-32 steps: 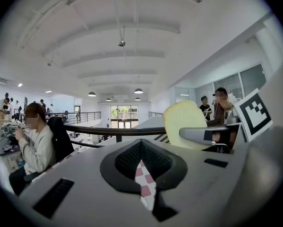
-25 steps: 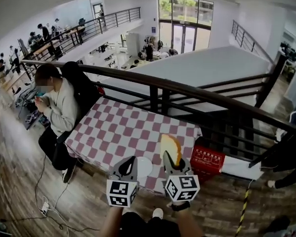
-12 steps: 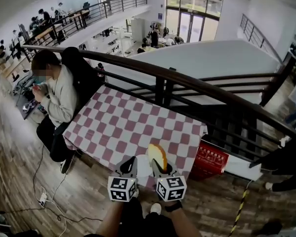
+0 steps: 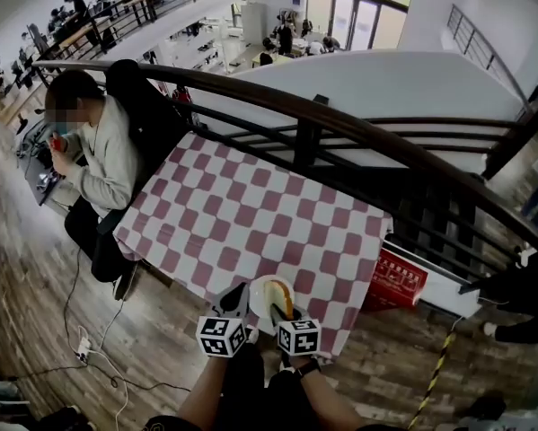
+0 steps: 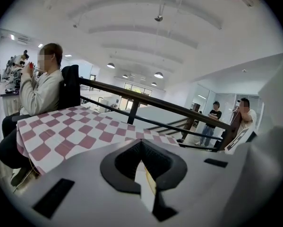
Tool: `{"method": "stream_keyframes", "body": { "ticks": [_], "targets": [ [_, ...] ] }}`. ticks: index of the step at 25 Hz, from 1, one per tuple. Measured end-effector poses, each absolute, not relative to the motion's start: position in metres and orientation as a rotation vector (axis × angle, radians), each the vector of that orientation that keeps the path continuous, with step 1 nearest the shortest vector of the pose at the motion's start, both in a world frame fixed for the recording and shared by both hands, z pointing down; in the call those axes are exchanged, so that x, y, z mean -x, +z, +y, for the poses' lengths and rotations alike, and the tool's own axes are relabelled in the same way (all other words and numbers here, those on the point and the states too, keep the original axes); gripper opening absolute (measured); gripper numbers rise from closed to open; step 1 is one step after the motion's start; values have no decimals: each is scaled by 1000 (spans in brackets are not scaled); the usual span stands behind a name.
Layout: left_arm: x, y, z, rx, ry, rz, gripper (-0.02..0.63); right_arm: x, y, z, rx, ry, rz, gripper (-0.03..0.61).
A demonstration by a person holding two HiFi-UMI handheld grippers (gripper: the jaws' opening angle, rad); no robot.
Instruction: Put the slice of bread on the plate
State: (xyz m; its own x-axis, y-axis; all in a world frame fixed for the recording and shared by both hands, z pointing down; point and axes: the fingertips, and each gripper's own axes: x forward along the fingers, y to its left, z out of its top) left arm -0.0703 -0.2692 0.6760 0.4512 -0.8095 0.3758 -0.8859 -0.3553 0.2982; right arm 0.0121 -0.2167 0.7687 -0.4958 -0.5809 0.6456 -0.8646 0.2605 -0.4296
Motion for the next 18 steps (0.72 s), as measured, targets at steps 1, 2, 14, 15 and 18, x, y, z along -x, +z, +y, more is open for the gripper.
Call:
{"method": "stream_keyframes", "body": {
  "ticks": [1, 2, 14, 15, 18],
  "targets": [
    [73, 681, -271, -2245, 228, -1417, 17, -8, 778, -216, -1305, 1149, -2164, 103],
    [77, 685, -273, -2238, 233, -1417, 17, -3, 785, -217, -1288, 1194, -2151, 103],
    [92, 705, -287, -2211, 293, -1357, 17, 30, 846, -231, -1156, 1426, -1924, 103],
    [94, 705, -288, -2211, 299, -1357, 17, 29, 849, -232, -1153, 1434, -1907, 103],
    [101, 705, -293, -2206, 302, -1366, 17, 24, 854, -238, -1170, 1410, -1883, 104]
  ]
}}
